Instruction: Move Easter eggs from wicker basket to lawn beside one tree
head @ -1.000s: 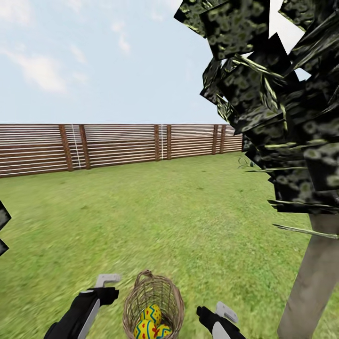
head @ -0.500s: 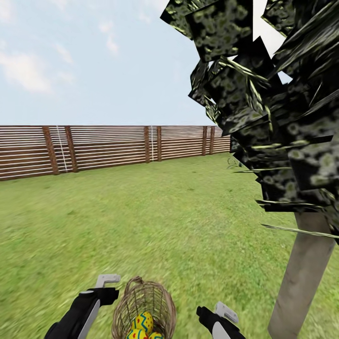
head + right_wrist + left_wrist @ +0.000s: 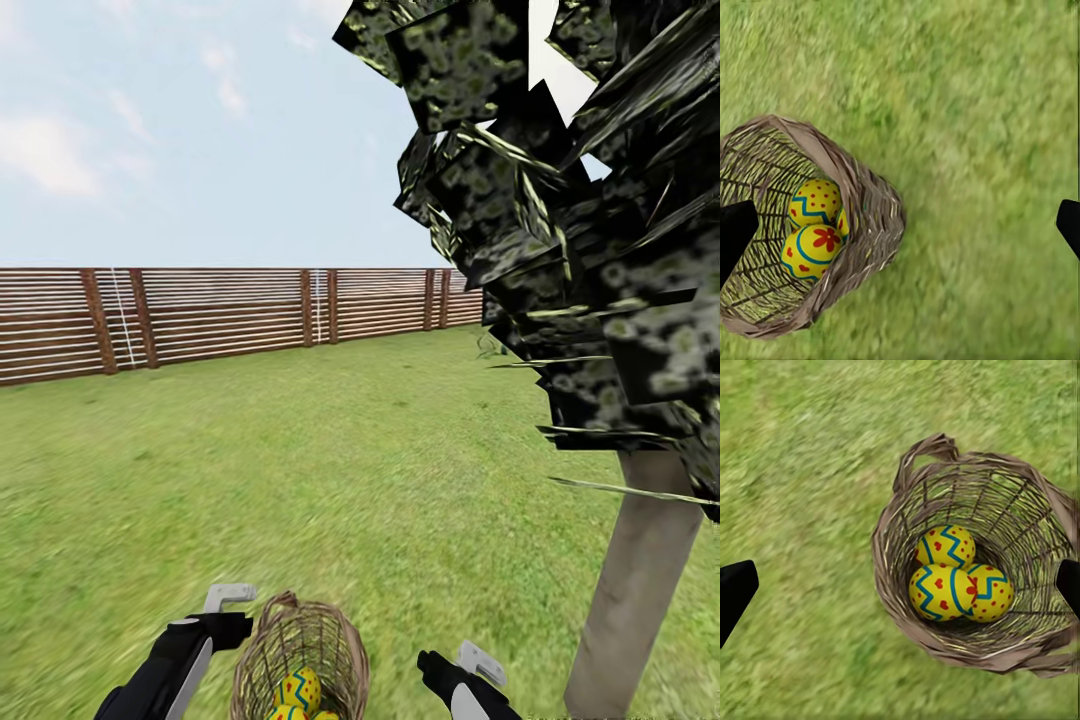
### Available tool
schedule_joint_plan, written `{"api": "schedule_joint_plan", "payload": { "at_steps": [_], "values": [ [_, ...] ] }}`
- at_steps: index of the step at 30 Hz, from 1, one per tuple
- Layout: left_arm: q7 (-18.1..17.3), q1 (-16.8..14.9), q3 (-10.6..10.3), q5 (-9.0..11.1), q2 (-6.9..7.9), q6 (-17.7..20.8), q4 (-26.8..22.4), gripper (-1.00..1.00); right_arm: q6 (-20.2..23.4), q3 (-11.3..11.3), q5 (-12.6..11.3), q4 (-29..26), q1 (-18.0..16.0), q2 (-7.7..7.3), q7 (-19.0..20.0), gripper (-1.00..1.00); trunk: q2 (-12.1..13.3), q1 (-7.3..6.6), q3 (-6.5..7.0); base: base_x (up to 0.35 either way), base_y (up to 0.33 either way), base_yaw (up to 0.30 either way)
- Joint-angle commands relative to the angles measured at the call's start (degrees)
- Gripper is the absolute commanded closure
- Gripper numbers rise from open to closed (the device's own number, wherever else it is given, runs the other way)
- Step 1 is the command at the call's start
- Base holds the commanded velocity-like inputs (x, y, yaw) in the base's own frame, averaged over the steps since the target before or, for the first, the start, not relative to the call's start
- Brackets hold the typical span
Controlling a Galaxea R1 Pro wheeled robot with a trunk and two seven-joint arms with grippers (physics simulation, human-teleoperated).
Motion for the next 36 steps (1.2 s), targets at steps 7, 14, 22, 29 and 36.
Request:
{"api": "schedule_joint_plan", "payload": {
  "at_steps": [7, 14, 22, 29, 36],
  "values": [
    [-0.06, -0.02, -0.08, 0.40, -0.01, 0.35, -0.05, -1.00, 0.25, 0.36, -0.29, -0.13, -0.02, -0.03, -0.45, -1.00, -0.05, 0.00, 0.34, 0.001, 0.000, -0.197],
    [-0.18, -0.02, -0.08, 0.36, -0.04, 0.41, 0.00, -1.00, 0.25, 0.36, -0.34, -0.15, -0.03, -0.03, -0.48, -1.00, -0.05, 0.00, 0.61, 0.000, 0.000, -0.123],
    [-0.40, -0.16, 0.01, 0.16, -0.15, 0.98, 1.22, -1.00, 0.25, 0.36, -0.42, -0.13, -0.02, -0.11, -0.47, -1.00, -0.05, 0.00, 0.64, 0.000, 0.000, -0.014],
    [-0.45, -0.26, 0.02, 0.20, -0.26, 1.37, 2.37, -1.00, 0.19, 0.29, -0.55, -0.13, -0.02, -0.12, -0.50, -1.00, -0.05, 0.00, 0.65, 0.000, 0.000, -0.001],
    [-0.46, -0.30, 0.07, 0.20, -0.45, 1.51, 2.75, -1.00, 0.19, 0.29, -0.58, -0.13, -0.02, -0.12, -0.48, -1.00, -0.05, 0.00, 0.65, 0.000, 0.000, 0.000]
  ]
}}
